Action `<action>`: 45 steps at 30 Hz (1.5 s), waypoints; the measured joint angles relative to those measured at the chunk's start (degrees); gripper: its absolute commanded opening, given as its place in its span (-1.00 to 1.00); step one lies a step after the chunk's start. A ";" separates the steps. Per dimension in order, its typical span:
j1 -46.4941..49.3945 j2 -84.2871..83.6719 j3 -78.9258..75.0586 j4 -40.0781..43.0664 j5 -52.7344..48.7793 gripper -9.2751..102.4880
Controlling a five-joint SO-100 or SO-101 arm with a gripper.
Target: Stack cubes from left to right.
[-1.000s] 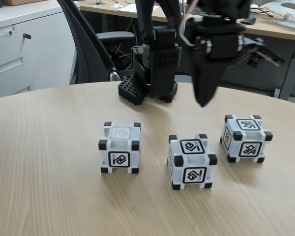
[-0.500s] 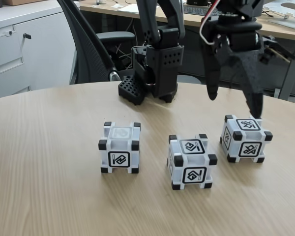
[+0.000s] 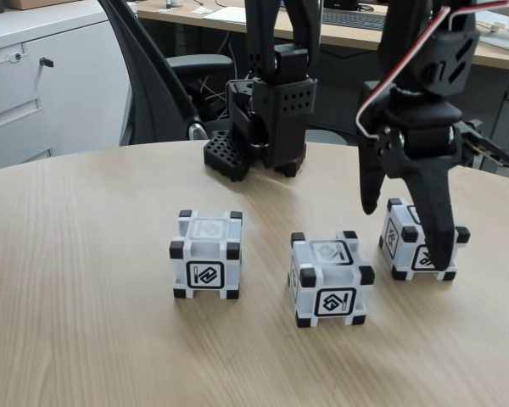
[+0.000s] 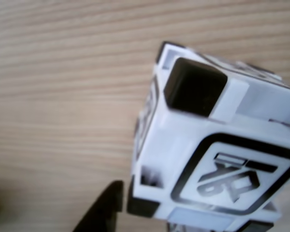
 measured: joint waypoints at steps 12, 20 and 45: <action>-0.35 -2.29 0.00 -2.72 0.18 0.01; -10.46 -2.29 -0.09 -2.72 0.18 0.02; -4.31 -2.46 -0.09 -2.72 2.20 -0.03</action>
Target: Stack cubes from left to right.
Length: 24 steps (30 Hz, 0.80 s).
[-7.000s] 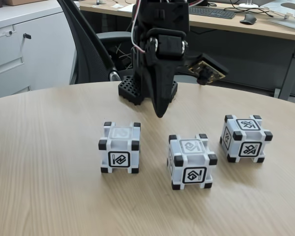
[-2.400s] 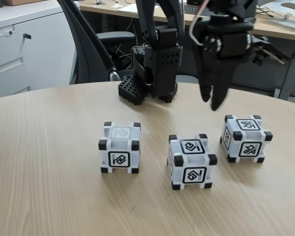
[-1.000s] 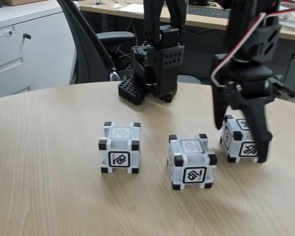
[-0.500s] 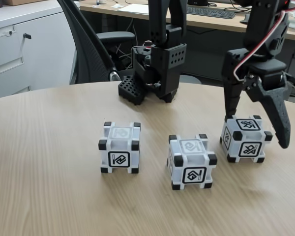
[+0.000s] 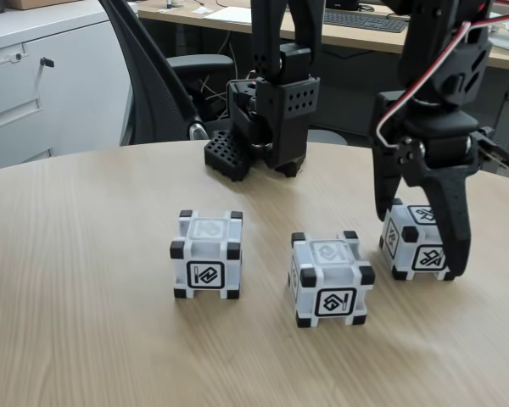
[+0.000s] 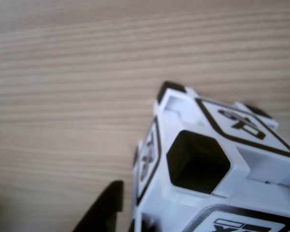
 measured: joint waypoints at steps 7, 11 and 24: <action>0.00 0.00 0.00 0.00 -0.09 -0.08; 0.00 0.00 0.00 -0.18 -0.88 -0.23; -0.09 0.18 -0.35 -1.85 -4.04 -0.84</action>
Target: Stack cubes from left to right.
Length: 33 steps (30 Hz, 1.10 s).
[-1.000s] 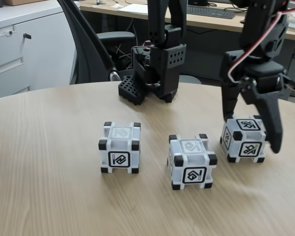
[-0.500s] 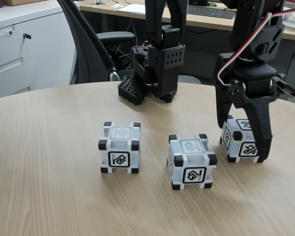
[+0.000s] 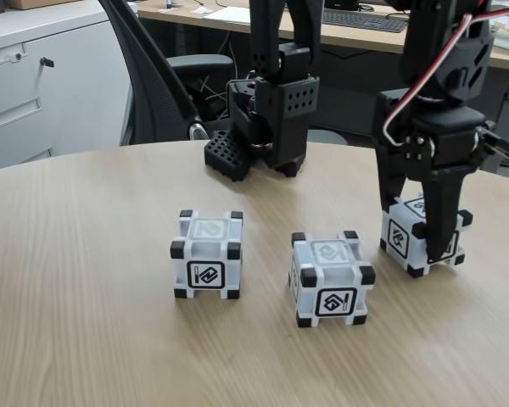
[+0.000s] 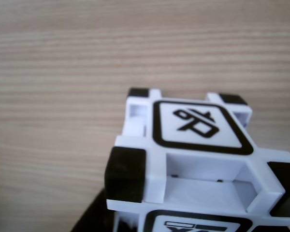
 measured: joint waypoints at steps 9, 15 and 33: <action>0.00 0.09 0.00 0.00 -0.70 -0.84; 0.18 4.75 0.00 -0.44 -2.29 -0.84; 11.87 20.48 0.00 -0.70 -10.20 -0.84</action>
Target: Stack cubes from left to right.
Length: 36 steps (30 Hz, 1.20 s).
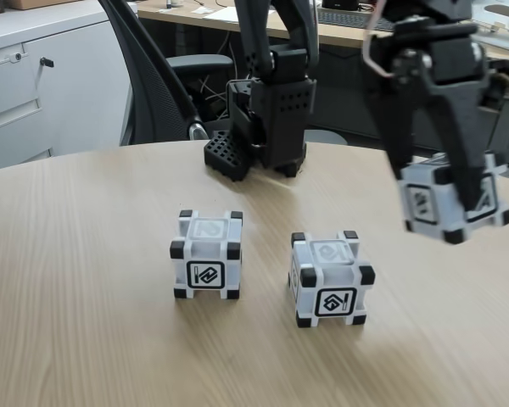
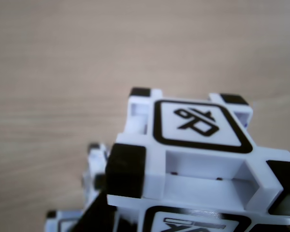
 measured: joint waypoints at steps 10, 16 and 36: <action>13.62 3.60 0.09 0.00 -9.32 -0.84; 20.30 5.10 0.09 0.00 -13.01 -0.84; 42.89 5.19 0.09 6.94 -25.40 -0.84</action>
